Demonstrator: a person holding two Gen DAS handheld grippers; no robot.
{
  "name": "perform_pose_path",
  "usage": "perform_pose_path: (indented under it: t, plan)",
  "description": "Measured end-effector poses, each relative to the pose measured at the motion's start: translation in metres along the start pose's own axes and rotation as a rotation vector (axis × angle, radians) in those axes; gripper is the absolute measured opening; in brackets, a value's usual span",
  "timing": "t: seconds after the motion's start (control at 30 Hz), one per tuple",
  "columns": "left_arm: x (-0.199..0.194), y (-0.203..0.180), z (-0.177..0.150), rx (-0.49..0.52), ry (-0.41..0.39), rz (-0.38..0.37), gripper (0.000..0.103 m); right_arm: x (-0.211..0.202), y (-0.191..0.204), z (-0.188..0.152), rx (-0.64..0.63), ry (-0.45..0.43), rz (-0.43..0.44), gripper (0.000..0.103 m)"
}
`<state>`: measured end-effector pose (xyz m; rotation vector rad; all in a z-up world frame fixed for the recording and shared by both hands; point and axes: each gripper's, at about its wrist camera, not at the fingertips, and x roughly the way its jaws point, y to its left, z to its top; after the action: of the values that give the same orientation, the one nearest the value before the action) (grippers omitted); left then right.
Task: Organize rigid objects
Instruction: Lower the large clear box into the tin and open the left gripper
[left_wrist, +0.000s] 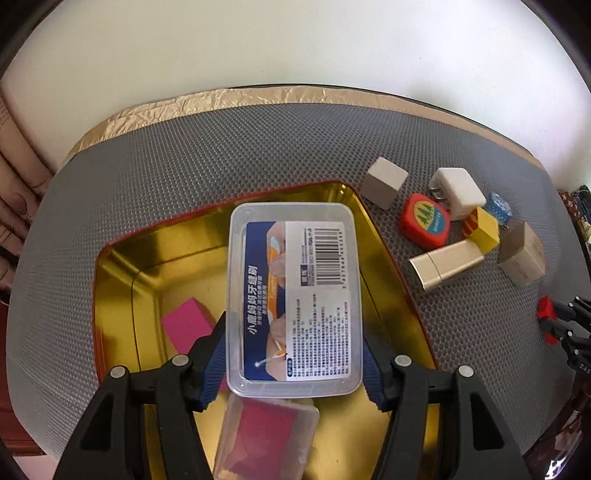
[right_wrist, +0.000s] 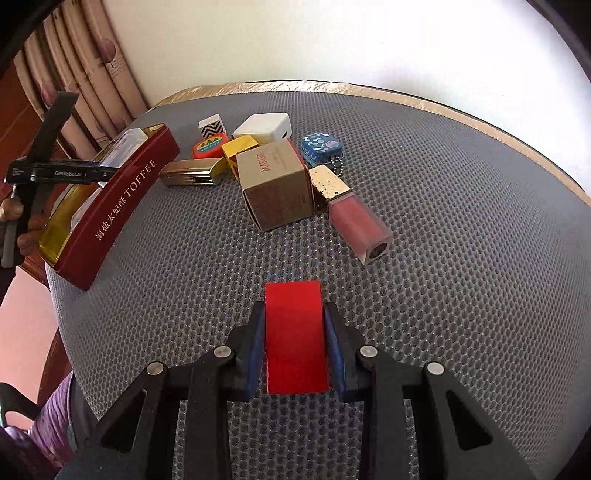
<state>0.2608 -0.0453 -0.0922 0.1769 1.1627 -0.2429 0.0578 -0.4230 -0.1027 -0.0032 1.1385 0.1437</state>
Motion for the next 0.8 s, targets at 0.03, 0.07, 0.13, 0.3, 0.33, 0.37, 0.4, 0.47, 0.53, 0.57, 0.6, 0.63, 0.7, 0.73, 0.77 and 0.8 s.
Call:
perform_pose_path:
  t: [0.03,0.07,0.13,0.3,0.33,0.37,0.4,0.47,0.53,0.57,0.6,0.63,0.7,0.73,0.77,0.8]
  plan:
    - [0.002,-0.001,0.002,0.003,0.001,0.005,0.062,0.0,0.0,0.0,0.001,0.0,0.0,0.029]
    - [0.004,-0.001,0.004,0.009,0.002,0.0,0.062,0.0,0.0,0.0,0.002,0.0,0.001,0.029]
    - [0.01,-0.003,0.007,0.022,0.009,0.018,0.062,-0.001,-0.001,0.0,0.009,-0.001,0.001,0.029]
    - [0.018,-0.002,0.009,0.025,0.033,0.032,0.063,-0.001,-0.002,0.0,0.021,-0.004,0.003,0.029]
    - [0.018,-0.001,0.01,0.02,0.032,0.032,0.063,-0.001,-0.002,-0.001,0.023,-0.004,0.005,0.029]
    - [0.018,0.0,0.01,0.017,0.03,0.026,0.063,-0.001,-0.002,-0.001,0.025,-0.005,0.006,0.029]
    - [0.016,0.002,0.01,0.006,0.022,0.02,0.063,-0.001,-0.002,0.0,0.025,-0.005,0.006,0.029]
    - [0.008,0.006,0.009,-0.02,-0.005,0.013,0.063,-0.001,-0.002,0.0,0.024,-0.005,0.005,0.029]
    - [-0.005,0.01,0.006,-0.06,-0.035,0.005,0.063,-0.001,-0.001,0.0,0.025,-0.007,0.003,0.029]
    - [-0.013,0.012,0.004,-0.077,-0.052,0.012,0.063,-0.001,-0.002,0.0,0.027,-0.007,0.003,0.029]
    - [-0.021,0.012,0.001,-0.092,-0.071,0.025,0.063,0.0,-0.001,0.0,0.028,-0.007,0.001,0.029]
    - [-0.032,0.011,-0.004,-0.102,-0.097,0.042,0.063,0.0,-0.001,0.0,0.028,-0.007,0.0,0.029]
    - [-0.053,0.005,-0.018,-0.103,-0.149,0.085,0.063,0.0,0.0,0.0,0.03,-0.006,-0.004,0.029]
    - [-0.064,0.002,-0.027,-0.106,-0.169,0.114,0.063,0.0,0.001,0.0,0.029,-0.004,-0.009,0.029]
    - [-0.074,-0.001,-0.036,-0.113,-0.192,0.126,0.063,0.0,0.002,0.0,0.029,-0.002,-0.013,0.029]
    - [-0.085,-0.004,-0.047,-0.124,-0.217,0.133,0.063,0.0,0.002,0.0,0.03,0.0,-0.016,0.029]
